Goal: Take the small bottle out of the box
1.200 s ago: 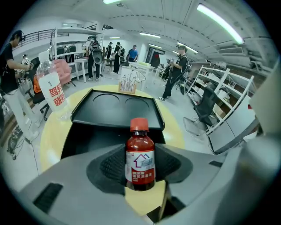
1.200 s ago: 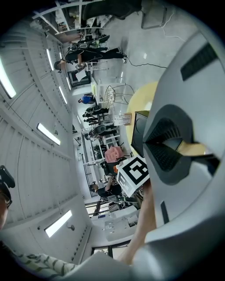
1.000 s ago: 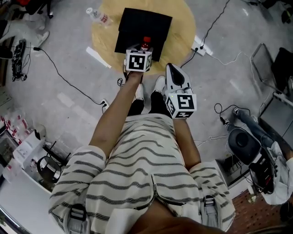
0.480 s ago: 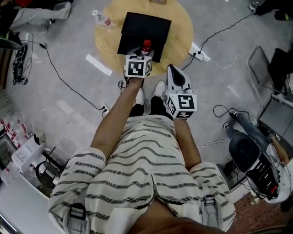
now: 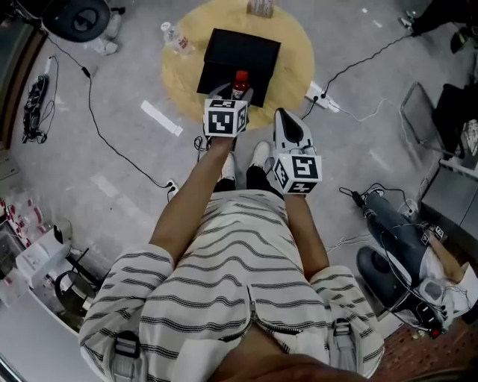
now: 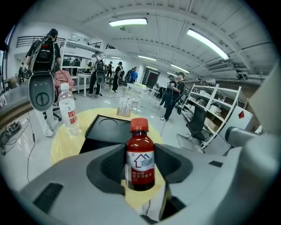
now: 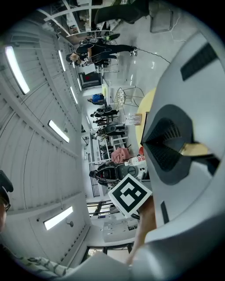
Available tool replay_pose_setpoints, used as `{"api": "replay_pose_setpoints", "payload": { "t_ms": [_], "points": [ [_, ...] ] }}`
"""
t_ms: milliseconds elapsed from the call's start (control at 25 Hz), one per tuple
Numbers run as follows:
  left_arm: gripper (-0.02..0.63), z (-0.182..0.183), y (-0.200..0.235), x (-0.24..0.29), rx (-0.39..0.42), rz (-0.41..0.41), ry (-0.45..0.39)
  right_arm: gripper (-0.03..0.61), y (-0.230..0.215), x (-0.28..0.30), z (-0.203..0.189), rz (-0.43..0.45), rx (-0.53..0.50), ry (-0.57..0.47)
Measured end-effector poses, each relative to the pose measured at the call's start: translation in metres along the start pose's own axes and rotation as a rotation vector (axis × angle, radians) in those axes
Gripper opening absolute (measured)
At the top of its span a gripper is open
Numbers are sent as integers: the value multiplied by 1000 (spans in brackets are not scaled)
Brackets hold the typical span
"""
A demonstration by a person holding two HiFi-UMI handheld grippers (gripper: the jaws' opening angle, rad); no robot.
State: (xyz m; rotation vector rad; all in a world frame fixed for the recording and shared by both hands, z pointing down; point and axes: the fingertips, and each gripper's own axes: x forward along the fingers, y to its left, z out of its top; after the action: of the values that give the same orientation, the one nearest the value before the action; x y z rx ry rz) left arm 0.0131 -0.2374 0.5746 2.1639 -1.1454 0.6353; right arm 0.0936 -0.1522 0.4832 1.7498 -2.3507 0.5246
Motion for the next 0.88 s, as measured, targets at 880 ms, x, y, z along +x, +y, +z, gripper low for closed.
{"api": "replay_pose_setpoints", "payload": {
  "t_ms": [880],
  "points": [
    [216,25,-17,-85,85,-70,-196,18,36,-20,29,-8,-25,-81]
  ]
}}
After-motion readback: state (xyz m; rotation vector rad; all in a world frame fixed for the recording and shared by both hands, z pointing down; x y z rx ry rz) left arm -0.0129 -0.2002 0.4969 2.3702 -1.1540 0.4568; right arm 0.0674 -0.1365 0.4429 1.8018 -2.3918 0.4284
